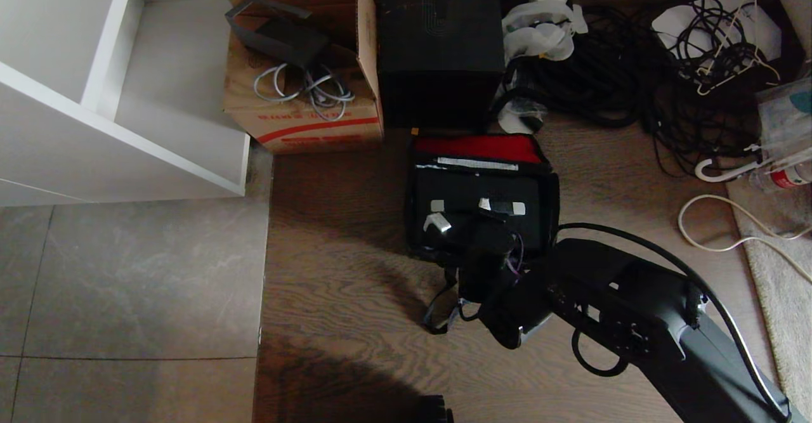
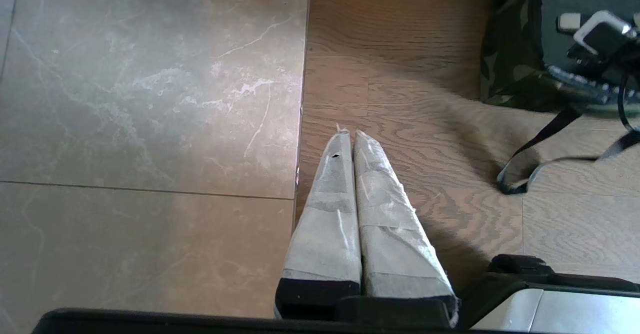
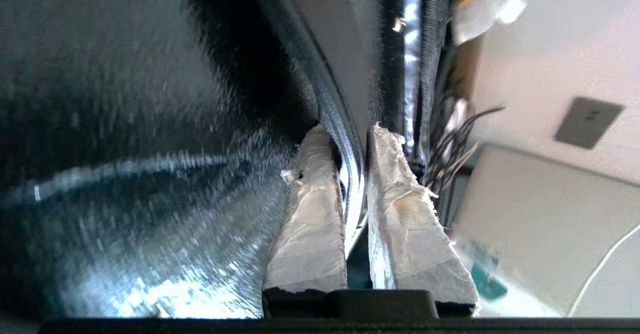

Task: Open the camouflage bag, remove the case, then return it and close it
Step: Grip the handle

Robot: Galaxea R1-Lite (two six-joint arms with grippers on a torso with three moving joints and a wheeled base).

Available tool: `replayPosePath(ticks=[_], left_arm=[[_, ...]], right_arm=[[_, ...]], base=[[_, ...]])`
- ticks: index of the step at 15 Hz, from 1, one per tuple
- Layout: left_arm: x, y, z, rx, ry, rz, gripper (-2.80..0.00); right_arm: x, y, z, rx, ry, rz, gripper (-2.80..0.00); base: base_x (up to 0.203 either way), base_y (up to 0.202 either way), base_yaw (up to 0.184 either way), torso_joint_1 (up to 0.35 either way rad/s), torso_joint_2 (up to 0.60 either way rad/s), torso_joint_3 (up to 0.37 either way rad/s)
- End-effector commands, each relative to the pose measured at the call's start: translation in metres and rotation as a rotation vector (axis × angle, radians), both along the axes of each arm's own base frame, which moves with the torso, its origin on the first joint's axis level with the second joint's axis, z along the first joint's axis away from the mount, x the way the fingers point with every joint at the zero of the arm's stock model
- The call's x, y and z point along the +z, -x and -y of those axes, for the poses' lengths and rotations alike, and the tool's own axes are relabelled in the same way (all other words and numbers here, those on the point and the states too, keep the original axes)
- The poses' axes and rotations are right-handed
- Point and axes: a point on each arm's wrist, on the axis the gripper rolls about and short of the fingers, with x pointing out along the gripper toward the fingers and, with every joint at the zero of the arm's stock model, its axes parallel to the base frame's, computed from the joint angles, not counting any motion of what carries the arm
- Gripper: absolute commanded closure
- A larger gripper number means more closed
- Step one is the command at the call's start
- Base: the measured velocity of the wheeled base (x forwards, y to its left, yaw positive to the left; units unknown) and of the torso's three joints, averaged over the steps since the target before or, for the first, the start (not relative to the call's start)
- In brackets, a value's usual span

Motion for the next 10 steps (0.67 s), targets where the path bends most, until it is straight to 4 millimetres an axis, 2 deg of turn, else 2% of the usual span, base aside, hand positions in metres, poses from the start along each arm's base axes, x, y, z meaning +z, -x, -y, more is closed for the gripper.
replayPosePath(ticks=[1,4,10], left_arm=[[-0.003,-0.001,0.000,0.001,0.000,-0.008,0.00],[-0.003,-0.001,0.000,0.001,0.001,-0.008,0.00],[-0.003,-0.001,0.000,0.001,0.000,-0.008,0.00]], right_arm=[[0.022,0.021,-0.014,0.007,-0.012,0.009,0.00],[0.023,0.042,-0.029,0.031,-0.011,-0.007,0.00],[-0.004,0.041,-0.029,0.031,0.016,-0.048,0.00]], base=[[0.000,0.000,0.000,0.000,0.00,0.000],[0.000,0.000,0.000,0.000,0.00,0.000],[0.000,0.000,0.000,0.000,0.00,0.000]])
